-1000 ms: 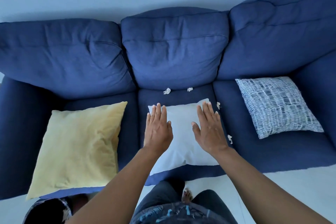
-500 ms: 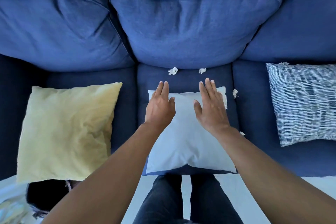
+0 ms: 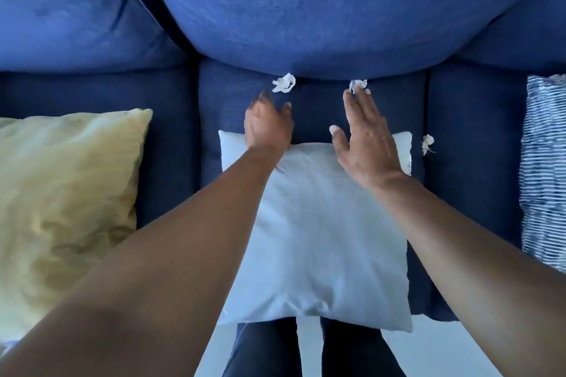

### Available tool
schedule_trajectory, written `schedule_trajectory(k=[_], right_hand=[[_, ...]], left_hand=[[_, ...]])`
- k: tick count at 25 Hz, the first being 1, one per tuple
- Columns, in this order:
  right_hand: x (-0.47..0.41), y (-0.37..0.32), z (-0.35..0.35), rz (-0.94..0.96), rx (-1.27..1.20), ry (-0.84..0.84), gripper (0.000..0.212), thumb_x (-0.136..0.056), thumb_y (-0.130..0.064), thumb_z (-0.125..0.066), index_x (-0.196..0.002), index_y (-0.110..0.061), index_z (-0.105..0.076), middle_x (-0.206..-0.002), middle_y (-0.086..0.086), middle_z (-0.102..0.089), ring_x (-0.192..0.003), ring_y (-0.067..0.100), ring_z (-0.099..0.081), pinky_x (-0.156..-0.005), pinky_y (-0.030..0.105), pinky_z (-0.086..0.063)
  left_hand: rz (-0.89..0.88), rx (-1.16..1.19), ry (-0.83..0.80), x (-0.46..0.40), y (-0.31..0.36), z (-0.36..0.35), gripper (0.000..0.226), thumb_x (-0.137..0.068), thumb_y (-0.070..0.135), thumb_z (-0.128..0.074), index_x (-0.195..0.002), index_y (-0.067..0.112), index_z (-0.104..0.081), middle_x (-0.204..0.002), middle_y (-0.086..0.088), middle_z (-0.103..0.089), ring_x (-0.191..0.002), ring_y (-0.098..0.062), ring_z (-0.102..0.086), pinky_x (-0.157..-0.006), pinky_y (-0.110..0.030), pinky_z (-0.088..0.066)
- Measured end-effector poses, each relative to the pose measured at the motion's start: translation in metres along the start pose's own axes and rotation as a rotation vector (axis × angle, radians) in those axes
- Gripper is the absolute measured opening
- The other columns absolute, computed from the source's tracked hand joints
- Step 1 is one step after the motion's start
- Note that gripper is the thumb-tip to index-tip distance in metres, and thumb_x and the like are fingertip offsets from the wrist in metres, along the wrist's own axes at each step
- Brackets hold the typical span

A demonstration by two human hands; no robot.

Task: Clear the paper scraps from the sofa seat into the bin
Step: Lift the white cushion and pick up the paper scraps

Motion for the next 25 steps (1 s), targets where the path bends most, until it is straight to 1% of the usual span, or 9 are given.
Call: schedule_trajectory(k=[1, 3, 5, 9, 14, 16, 18, 21, 25], right_hand=[[-0.006, 0.007, -0.006, -0.008, -0.012, 0.006, 0.062, -0.1, -0.024, -0.053, -0.154, -0.004, -0.029, -0.164, 0.014, -0.021, -0.153, 0.027, -0.018, -0.122, 0.042, -0.024], [-0.016, 0.021, -0.019, -0.023, -0.03, 0.027, 0.06, -0.1, -0.023, -0.054, -0.153, -0.005, -0.032, -0.163, 0.011, -0.025, -0.151, 0.024, -0.023, -0.122, 0.038, -0.025], [-0.023, 0.03, -0.029, -0.042, -0.051, 0.038, 0.059, -0.1, -0.023, -0.055, -0.152, -0.005, -0.034, -0.162, 0.011, -0.03, -0.15, 0.024, -0.027, -0.121, 0.034, -0.025], [-0.032, 0.047, -0.046, -0.101, -0.089, 0.044, 0.06, -0.098, -0.024, -0.058, -0.151, -0.007, -0.036, -0.16, 0.012, -0.033, -0.145, 0.029, -0.035, -0.119, 0.036, -0.03], [-0.049, 0.069, -0.049, -0.231, -0.142, 0.112, 0.062, -0.096, -0.02, -0.061, -0.151, -0.005, -0.036, -0.156, 0.014, -0.039, -0.138, 0.033, -0.041, -0.116, 0.034, -0.029], [-0.066, 0.079, -0.052, -0.246, -0.116, 0.157, 0.057, -0.093, -0.019, -0.063, -0.146, -0.008, -0.045, -0.148, 0.012, -0.05, -0.128, 0.034, -0.05, -0.109, 0.035, -0.037], [-0.084, 0.085, -0.056, -0.215, -0.059, 0.167, 0.043, -0.09, -0.018, -0.063, -0.132, -0.012, -0.058, -0.13, 0.009, -0.062, -0.112, 0.034, -0.057, -0.095, 0.034, -0.042], [-0.102, 0.086, -0.058, -0.209, 0.044, 0.119, 0.021, -0.092, -0.017, -0.059, -0.111, -0.017, -0.067, -0.11, 0.007, -0.07, -0.101, 0.035, -0.061, -0.073, 0.031, -0.04], [-0.108, 0.086, -0.056, -0.28, 0.093, -0.015, 0.03, -0.085, -0.009, -0.054, -0.106, -0.021, -0.072, -0.105, 0.007, -0.073, -0.1, 0.035, -0.062, -0.075, 0.028, -0.043]], left_hand=[[0.036, 0.019, 0.028, -0.014, -0.001, -0.008, 0.025, -0.092, 0.032, -0.063, -0.098, 0.01, -0.054, -0.1, -0.014, -0.067, -0.096, -0.033, -0.061, -0.069, -0.029, -0.032], [0.065, 0.052, 0.072, -0.036, 0.0, -0.022, 0.032, -0.087, 0.04, -0.068, -0.1, 0.011, -0.062, -0.102, -0.01, -0.068, -0.097, -0.029, -0.062, -0.071, -0.027, -0.033], [0.081, 0.068, 0.118, -0.054, 0.002, -0.031, 0.029, -0.085, 0.041, -0.069, -0.097, 0.015, -0.067, -0.1, -0.007, -0.07, -0.093, -0.027, -0.063, -0.07, -0.027, -0.036], [0.117, 0.003, 0.109, -0.071, -0.004, -0.044, 0.017, -0.087, 0.022, -0.057, -0.078, 0.015, -0.07, -0.081, -0.01, -0.069, -0.076, -0.03, -0.06, -0.063, -0.027, -0.034], [0.082, 0.041, 0.104, -0.061, -0.011, -0.04, 0.021, -0.085, 0.021, -0.058, -0.088, 0.019, -0.078, -0.089, -0.008, -0.075, -0.084, -0.028, -0.067, -0.076, -0.025, -0.051], [0.07, 0.051, 0.11, -0.059, -0.016, -0.039, 0.02, -0.084, 0.021, -0.058, -0.086, 0.018, -0.077, -0.082, -0.007, -0.073, -0.078, -0.026, -0.066, -0.078, -0.03, -0.055], [0.06, 0.046, 0.12, -0.057, -0.016, -0.041, 0.02, -0.083, 0.018, -0.056, -0.083, 0.016, -0.076, -0.076, -0.006, -0.071, -0.073, -0.025, -0.065, -0.075, -0.031, -0.056], [0.025, 0.029, 0.121, -0.052, -0.011, -0.043, 0.019, -0.085, 0.016, -0.057, -0.081, 0.014, -0.076, -0.081, -0.005, -0.074, -0.077, -0.026, -0.068, -0.073, -0.032, -0.056], [0.013, 0.068, 0.103, -0.043, -0.003, -0.032, 0.025, -0.088, 0.013, -0.057, -0.092, 0.022, -0.08, -0.095, 0.004, -0.077, -0.084, -0.018, -0.069, -0.078, -0.021, -0.054]])
Point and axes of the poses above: each hand's wrist, its own x-axis away from the middle knuckle, its own z-axis out of the back of the hand, y = z × x, the point moved 7 cm from there along -x, towards the middle knuckle
